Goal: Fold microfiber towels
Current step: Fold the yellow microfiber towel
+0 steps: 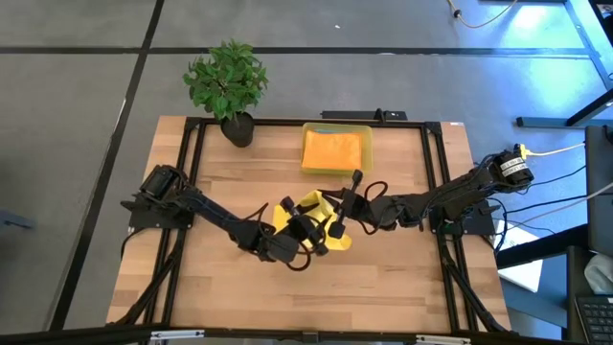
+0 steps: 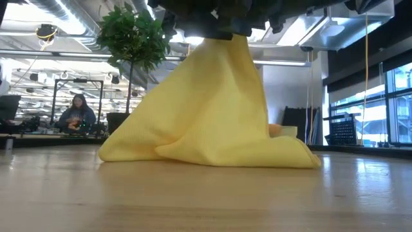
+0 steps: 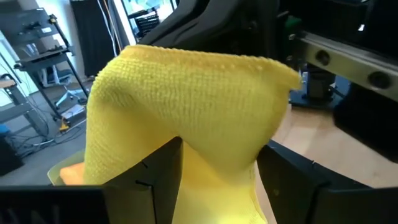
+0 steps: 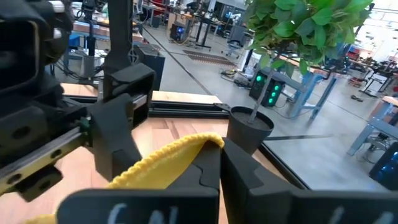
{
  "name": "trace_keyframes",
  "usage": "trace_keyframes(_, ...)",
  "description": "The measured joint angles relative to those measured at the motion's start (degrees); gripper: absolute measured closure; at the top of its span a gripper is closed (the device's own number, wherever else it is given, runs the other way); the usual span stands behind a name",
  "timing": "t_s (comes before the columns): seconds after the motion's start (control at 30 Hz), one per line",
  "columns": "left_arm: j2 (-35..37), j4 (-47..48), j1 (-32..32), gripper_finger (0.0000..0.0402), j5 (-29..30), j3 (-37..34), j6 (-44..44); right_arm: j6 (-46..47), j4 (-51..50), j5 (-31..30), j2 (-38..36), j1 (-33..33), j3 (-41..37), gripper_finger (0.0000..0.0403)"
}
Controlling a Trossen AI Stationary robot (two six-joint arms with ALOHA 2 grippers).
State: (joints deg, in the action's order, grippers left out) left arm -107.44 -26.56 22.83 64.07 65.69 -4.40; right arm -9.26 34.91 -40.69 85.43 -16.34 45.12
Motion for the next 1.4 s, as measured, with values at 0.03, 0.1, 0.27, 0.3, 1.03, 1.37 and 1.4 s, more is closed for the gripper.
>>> trace_keyframes(0.03,0.0,0.17,-0.06,0.0209,0.0,0.0,0.07,0.0,-0.04,0.0,0.0,0.0,-0.02,0.04)
trace_keyframes(0.1,0.0,0.24,-0.06,0.0218,0.58,0.0,1.2,-0.02,-0.2,0.0,0.0,0.0,-0.02,0.04)
trace_keyframes(0.27,0.08,0.27,1.53,0.0275,6.63,0.0,7.67,-0.08,-1.21,0.0,0.0,0.0,-0.02,0.04)
trace_keyframes(0.3,0.2,0.32,1.98,0.0292,7.56,0.0,9.69,-0.09,-1.56,0.0,0.0,0.0,-0.01,0.04)
trace_keyframes(1.03,18.14,7.91,16.97,0.0401,16.32,-0.07,32.99,-4.59,-5.18,12.4,-1.38,-4.98,2.45,0.0374)
trace_keyframes(1.37,20.13,8.85,19.47,0.0401,14.75,0.0,34.7,0.35,-12.59,10.49,6.64,-4.12,6.69,0.0214)
trace_keyframes(1.4,20.07,9.44,19.73,0.0401,14.74,0.0,34.93,1.29,-12.37,10.74,6.96,-4.31,6.71,0.0203)
